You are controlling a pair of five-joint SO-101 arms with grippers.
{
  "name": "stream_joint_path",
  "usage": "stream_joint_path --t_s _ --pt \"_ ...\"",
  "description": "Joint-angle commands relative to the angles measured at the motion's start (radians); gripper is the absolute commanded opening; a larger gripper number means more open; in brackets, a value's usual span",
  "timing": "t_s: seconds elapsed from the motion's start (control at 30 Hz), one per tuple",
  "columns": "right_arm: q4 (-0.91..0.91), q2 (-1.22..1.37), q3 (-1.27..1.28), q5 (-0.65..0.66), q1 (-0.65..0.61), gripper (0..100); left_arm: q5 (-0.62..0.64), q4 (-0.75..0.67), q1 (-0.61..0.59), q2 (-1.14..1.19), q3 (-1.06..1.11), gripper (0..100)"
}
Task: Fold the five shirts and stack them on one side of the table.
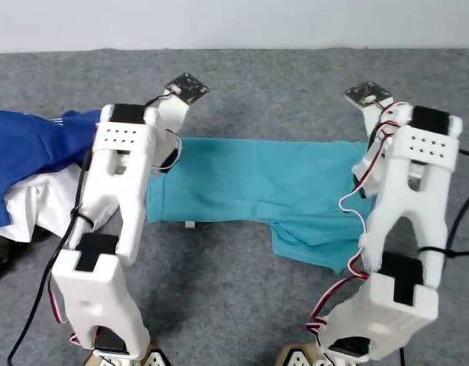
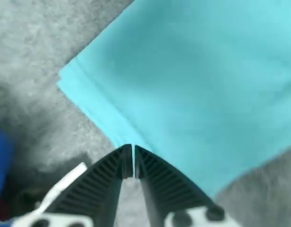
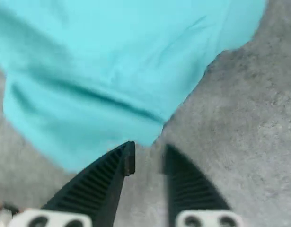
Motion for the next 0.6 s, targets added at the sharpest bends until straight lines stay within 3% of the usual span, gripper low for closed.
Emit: stream_joint_path --t_s 0.0,0.37,0.57 --pt "-0.094 0.010 -0.006 -0.109 -0.047 2.0 0.094 -0.077 -0.011 0.035 -0.038 1" --pt "-0.417 0.119 -0.006 -0.239 -0.082 0.9 0.115 -0.080 -0.015 0.060 -0.038 1" --pt "-0.579 0.243 -0.006 -0.238 -0.056 0.9 0.110 0.051 0.012 0.061 -0.104 1"
